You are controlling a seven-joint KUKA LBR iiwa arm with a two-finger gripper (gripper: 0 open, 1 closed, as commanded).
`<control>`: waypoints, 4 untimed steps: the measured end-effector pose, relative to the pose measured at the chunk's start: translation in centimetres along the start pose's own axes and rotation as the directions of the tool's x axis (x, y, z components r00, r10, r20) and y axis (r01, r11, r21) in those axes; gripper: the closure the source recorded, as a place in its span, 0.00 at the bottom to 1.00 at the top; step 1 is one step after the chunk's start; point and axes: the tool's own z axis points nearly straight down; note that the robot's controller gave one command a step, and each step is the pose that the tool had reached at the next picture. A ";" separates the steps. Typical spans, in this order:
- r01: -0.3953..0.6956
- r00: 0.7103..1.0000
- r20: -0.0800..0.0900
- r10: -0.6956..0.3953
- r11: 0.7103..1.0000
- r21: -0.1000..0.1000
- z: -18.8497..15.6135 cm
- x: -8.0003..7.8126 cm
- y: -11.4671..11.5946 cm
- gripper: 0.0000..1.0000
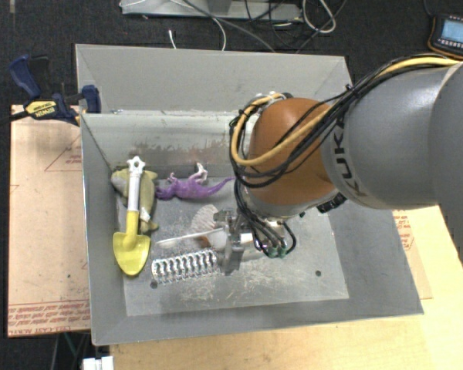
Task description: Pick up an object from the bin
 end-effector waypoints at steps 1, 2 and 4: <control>0.064 0.998 0.002 -0.064 0.998 -0.001 1.6 -1.6 1.4 1.00; 0.017 1.000 -0.002 -0.017 1.000 0.000 -8.0 -1.6 1.4 1.00; -0.131 0.991 0.000 0.131 0.991 -0.001 -5.7 -2.4 1.6 1.00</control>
Offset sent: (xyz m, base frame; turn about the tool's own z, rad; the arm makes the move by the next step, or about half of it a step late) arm 0.0155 0.0143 0.1122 -0.0004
